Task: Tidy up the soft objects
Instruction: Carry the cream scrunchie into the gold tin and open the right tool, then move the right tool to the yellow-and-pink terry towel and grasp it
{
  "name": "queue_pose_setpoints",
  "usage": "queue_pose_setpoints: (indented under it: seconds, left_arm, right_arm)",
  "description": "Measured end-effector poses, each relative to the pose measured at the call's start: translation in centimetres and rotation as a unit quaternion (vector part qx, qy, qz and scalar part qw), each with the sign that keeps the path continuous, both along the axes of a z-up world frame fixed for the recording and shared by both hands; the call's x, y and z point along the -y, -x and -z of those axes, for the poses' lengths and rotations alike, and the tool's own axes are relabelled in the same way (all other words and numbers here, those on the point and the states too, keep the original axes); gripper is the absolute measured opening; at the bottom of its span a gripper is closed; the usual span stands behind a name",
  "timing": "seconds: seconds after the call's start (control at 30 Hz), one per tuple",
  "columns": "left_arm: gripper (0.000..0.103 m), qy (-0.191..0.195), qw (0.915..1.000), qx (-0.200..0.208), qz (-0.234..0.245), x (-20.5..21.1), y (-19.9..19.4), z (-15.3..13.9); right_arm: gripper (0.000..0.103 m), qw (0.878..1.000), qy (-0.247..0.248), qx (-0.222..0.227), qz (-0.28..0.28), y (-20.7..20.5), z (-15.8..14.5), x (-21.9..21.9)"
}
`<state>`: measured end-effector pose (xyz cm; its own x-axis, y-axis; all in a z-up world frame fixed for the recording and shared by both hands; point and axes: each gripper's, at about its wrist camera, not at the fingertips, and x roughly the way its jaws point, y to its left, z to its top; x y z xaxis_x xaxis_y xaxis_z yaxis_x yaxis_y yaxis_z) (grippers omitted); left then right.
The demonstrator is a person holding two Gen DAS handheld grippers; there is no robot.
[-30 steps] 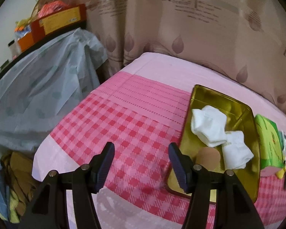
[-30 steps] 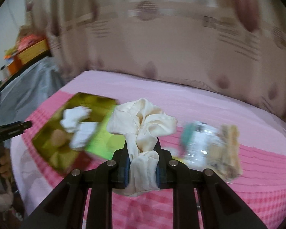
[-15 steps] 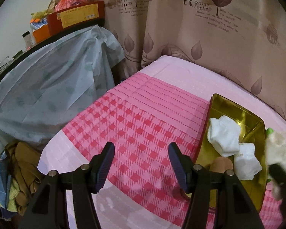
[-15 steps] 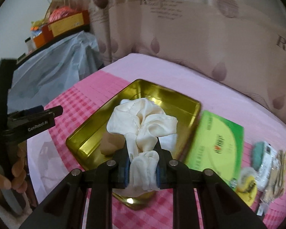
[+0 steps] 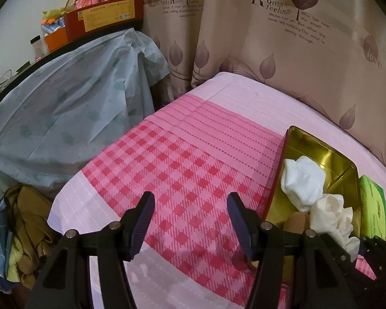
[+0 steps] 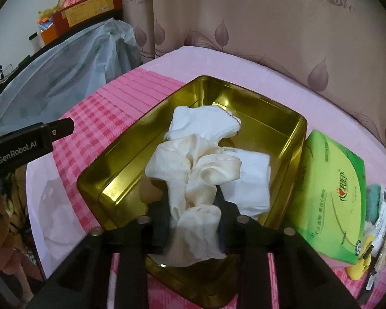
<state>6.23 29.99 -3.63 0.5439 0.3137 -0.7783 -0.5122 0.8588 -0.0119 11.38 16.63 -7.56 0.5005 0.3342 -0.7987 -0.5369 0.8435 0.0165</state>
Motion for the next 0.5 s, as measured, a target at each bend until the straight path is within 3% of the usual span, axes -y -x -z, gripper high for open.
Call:
queue_pose_setpoints:
  seconds: [0.17,0.5]
  left_arm:
    - [0.06,0.0,1.0,0.0,0.0,0.0,0.0,0.0]
    - [0.06,-0.009,0.9999,-0.002,0.008,0.4,0.0,0.0]
  right_arm:
    - [0.061,1.0,-0.005,0.017,-0.002,0.5,-0.8,0.2]
    - [0.065,0.997,-0.053,0.055,0.016,2.0,-5.6,5.3]
